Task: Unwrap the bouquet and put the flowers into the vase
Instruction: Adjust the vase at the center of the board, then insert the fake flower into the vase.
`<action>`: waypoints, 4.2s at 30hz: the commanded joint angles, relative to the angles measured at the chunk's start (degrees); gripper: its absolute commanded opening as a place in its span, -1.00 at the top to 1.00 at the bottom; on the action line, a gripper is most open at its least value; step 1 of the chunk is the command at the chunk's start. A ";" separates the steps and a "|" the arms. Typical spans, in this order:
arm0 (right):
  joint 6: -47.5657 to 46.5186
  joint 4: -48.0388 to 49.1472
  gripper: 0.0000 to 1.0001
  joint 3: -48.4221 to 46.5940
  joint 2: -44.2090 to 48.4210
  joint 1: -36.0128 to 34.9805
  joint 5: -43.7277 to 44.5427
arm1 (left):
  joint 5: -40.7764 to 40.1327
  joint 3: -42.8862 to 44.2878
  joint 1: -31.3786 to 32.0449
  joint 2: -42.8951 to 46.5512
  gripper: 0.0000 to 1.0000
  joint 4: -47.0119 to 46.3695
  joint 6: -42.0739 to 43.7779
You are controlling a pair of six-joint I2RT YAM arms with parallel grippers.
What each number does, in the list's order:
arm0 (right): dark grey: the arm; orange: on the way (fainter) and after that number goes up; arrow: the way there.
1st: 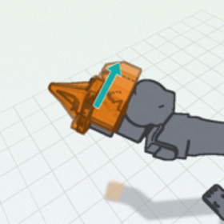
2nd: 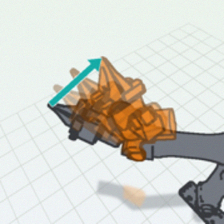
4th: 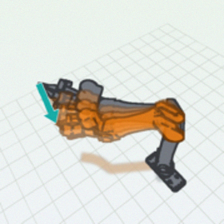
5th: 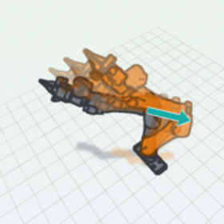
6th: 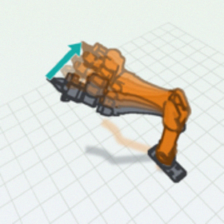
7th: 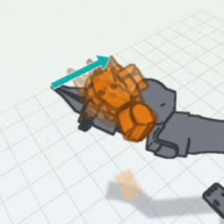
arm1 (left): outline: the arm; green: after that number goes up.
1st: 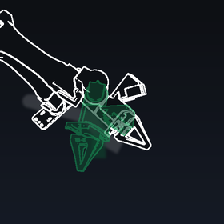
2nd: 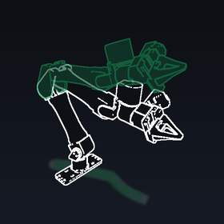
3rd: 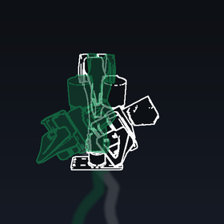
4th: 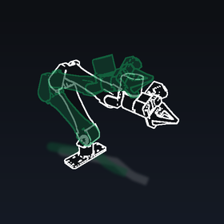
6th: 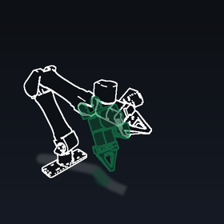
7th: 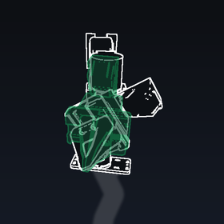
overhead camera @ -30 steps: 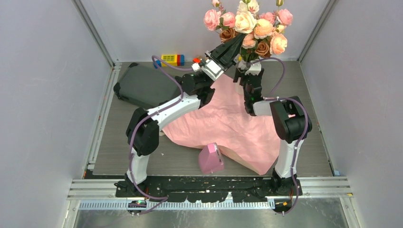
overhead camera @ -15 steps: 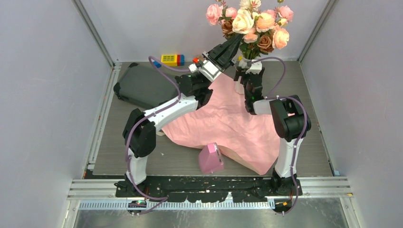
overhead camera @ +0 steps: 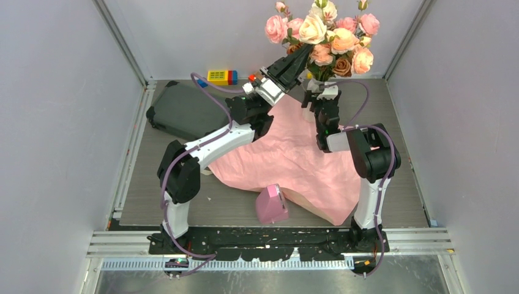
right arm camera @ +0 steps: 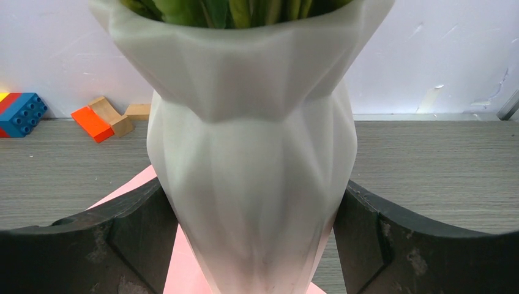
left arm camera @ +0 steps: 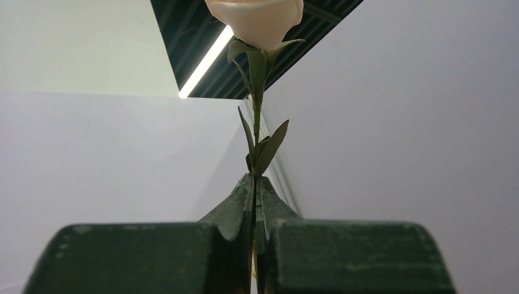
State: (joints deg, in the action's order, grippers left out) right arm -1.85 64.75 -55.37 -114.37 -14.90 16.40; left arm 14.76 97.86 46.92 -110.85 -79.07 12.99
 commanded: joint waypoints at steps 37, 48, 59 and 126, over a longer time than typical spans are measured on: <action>-1.03 -4.18 -0.80 4.39 4.05 -1.86 1.73 | -0.43 -4.65 0.98 7.97 1.00 -2.89 3.44; -1.97 -5.39 -0.87 3.86 4.20 -2.14 2.10 | -0.61 -4.99 0.98 8.19 1.00 -2.93 3.66; -2.02 -3.88 -0.99 5.46 5.02 -2.31 1.94 | -0.78 -5.72 0.98 8.50 1.00 -2.93 3.88; 27.36 -81.03 -0.80 -10.84 65.36 -4.34 -43.34 | 0.66 -16.85 2.13 38.03 1.00 52.87 -26.99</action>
State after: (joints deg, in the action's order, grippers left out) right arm 22.17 -14.17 -60.73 -49.74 -19.03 -11.90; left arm 13.96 80.05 48.80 -75.53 -33.06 -9.56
